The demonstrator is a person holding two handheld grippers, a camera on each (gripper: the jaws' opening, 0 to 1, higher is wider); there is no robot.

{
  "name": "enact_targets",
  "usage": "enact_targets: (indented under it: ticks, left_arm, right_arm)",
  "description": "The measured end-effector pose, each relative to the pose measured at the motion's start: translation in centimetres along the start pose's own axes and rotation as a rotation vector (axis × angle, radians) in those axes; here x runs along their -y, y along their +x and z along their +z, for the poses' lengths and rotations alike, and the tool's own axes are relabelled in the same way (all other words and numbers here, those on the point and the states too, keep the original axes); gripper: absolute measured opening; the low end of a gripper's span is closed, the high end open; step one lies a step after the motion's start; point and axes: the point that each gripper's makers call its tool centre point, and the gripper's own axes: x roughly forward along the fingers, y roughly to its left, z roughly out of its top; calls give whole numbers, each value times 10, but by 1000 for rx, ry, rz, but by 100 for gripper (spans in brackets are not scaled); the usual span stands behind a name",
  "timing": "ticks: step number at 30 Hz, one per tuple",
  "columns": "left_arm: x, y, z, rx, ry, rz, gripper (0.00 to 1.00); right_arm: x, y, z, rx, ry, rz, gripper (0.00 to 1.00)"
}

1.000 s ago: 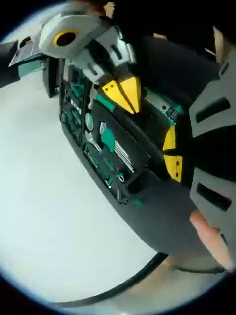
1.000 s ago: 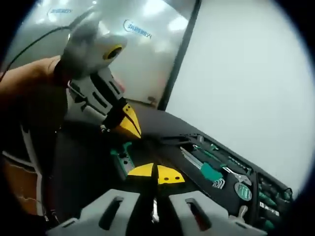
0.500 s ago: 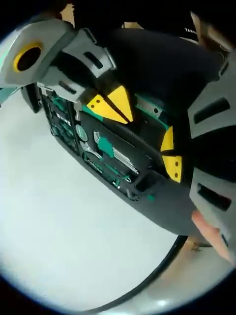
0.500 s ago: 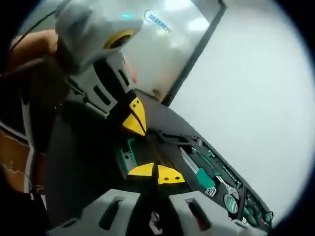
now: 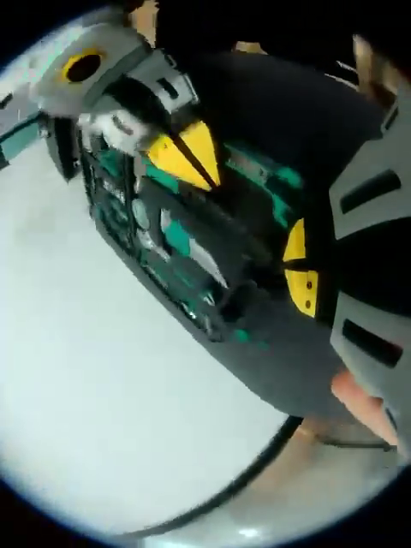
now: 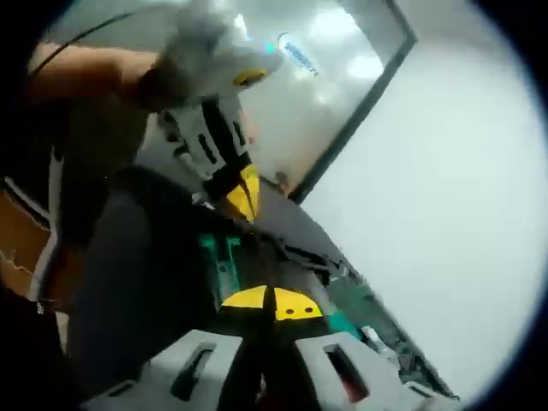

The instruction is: Pick up the tools and put them into their designated positions in the toolbox.

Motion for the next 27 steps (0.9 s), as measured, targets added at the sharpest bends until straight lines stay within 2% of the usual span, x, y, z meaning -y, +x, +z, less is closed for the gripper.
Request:
enact_targets:
  ticks: [2, 3, 5, 6, 7, 8, 9, 10, 11, 12, 13, 14, 17, 20, 21, 22, 24, 25, 26, 27]
  left_arm:
    - [-8, -7, -21, -64, 28, -24, 0]
    - [-9, -7, -23, -60, 13, -32, 0]
    - [7, -7, -14, -16, 31, -87, 0]
    - [13, -7, -12, -18, 32, -92, 0]
    - [18, -4, -14, -39, 69, -106, 0]
    - [22, 0, -18, -71, 111, -117, 0]
    - [24, 3, -11, -38, 166, -110, 0]
    - [22, 3, -11, -56, 172, -90, 0]
    - [26, 3, -9, -52, 175, -111, 0]
    - [29, 5, -7, -59, 174, -101, 0]
    - [29, 5, -7, -72, 207, -89, 0]
    - [27, 5, -7, -80, 201, -80, 0]
    - [32, 4, -1, -84, 283, -32, 0]
    - [31, 8, -2, -118, 371, 9, 0]
    - [32, 8, -1, -117, 365, 10, 0]
    - [29, 8, -2, -119, 323, 16, 0]
    - [30, 3, -2, -111, 232, -23, 0]
    - [28, 2, 5, -62, 146, -16, 0]
    - [25, -2, 17, 27, 58, -4, 0]
    - [28, -1, 23, 77, -3, -19, 0]
  right_arm:
    - [26, -17, -4, 16, -11, -62, 0]
    - [39, -22, -7, 33, 4, -105, 0]
    - [55, -29, -19, 46, 14, -179, 0]
    - [59, -32, -29, 22, 12, -206, 0]
    - [60, -33, -29, -1, -38, -225, 0]
    - [56, -34, -11, 71, -69, -222, 0]
    - [55, -37, -3, 108, -77, -239, 0]
    - [54, -38, -4, 93, -128, -246, 0]
    - [54, -28, -12, 64, -153, -255, 0]
    - [57, -27, -18, 42, -142, -261, 0]
    - [63, -26, -25, 23, -110, -268, 0]
    - [69, -27, -28, 22, -66, -285, 0]
    - [80, -35, -30, 14, 11, -320, 0]
    - [73, -32, -31, 5, -5, -307, 0]
    - [69, -31, -29, 3, -45, -297, 0]
    - [67, -32, -28, 2, -59, -292, 0]
    - [66, -35, -26, -3, -68, -287, 0]
    - [66, -37, -25, -4, -71, -286, 0]
    - [66, -38, -25, -5, -72, -285, 0]
    - [66, -33, -27, -8, -71, -283, 0]
